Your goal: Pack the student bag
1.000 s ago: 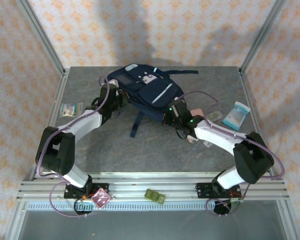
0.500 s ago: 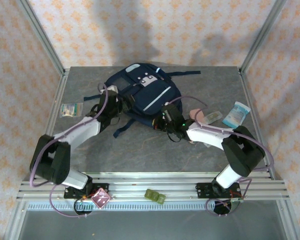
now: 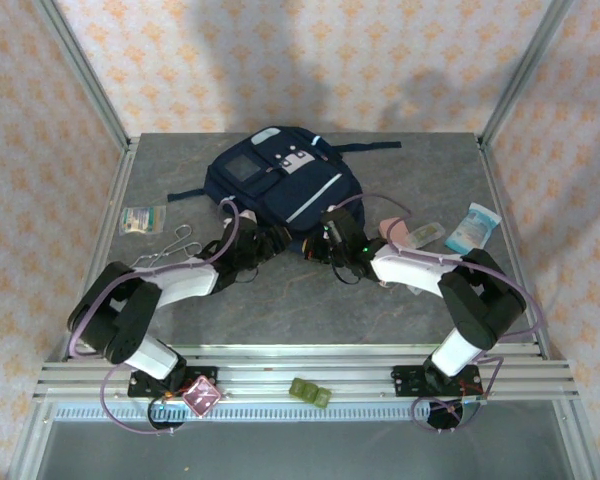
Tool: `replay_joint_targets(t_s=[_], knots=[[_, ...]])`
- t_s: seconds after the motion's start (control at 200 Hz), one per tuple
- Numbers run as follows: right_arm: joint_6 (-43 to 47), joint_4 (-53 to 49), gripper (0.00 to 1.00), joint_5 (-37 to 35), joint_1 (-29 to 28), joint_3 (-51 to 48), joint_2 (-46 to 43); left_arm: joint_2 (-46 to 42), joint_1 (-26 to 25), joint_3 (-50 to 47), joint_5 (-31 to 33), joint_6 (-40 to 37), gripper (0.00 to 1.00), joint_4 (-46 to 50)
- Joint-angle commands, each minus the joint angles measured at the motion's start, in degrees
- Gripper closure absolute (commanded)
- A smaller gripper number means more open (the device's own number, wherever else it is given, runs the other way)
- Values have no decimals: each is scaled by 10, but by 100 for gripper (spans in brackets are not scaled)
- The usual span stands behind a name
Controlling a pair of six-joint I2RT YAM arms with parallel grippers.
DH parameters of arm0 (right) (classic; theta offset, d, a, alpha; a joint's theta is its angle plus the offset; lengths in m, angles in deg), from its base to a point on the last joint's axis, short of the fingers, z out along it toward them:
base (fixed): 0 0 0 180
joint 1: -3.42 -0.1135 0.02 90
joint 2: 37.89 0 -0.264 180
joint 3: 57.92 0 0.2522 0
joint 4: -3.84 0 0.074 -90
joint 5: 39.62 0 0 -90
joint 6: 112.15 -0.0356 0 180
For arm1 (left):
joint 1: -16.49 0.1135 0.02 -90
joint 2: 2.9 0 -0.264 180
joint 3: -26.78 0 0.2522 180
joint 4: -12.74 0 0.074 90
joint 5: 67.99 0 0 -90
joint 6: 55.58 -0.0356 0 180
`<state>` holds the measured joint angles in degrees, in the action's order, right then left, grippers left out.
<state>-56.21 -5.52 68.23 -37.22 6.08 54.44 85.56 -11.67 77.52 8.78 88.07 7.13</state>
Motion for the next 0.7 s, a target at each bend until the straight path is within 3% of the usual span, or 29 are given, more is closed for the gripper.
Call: replay_joint_targets(t_s=[0.0, 0.065, 0.12, 0.145, 0.22, 0.285, 0.696], knots=[[-7, 18, 100, 7, -7, -2, 1, 32, -9, 31, 3, 22, 18, -94], [-7, 18, 100, 10, -10, -1, 5, 58, -11, 46, -1, 25, 22, -105], [-7, 13, 100, 10, -10, 1, 9, 80, -10, 60, -1, 27, 31, -101], [-6, 8, 100, 8, -10, 3, 10, 87, -10, 64, -1, 26, 39, -100], [-1, -14, 100, -6, -9, 10, 7, 99, -7, 71, 4, 25, 81, -90], [1, -33, 100, -15, -3, 13, 1, 97, -1, 68, 2, 23, 100, -86], [17, -133, 100, -49, 118, -33, -68, 28, 54, 16, 3, -23, 100, -52]])
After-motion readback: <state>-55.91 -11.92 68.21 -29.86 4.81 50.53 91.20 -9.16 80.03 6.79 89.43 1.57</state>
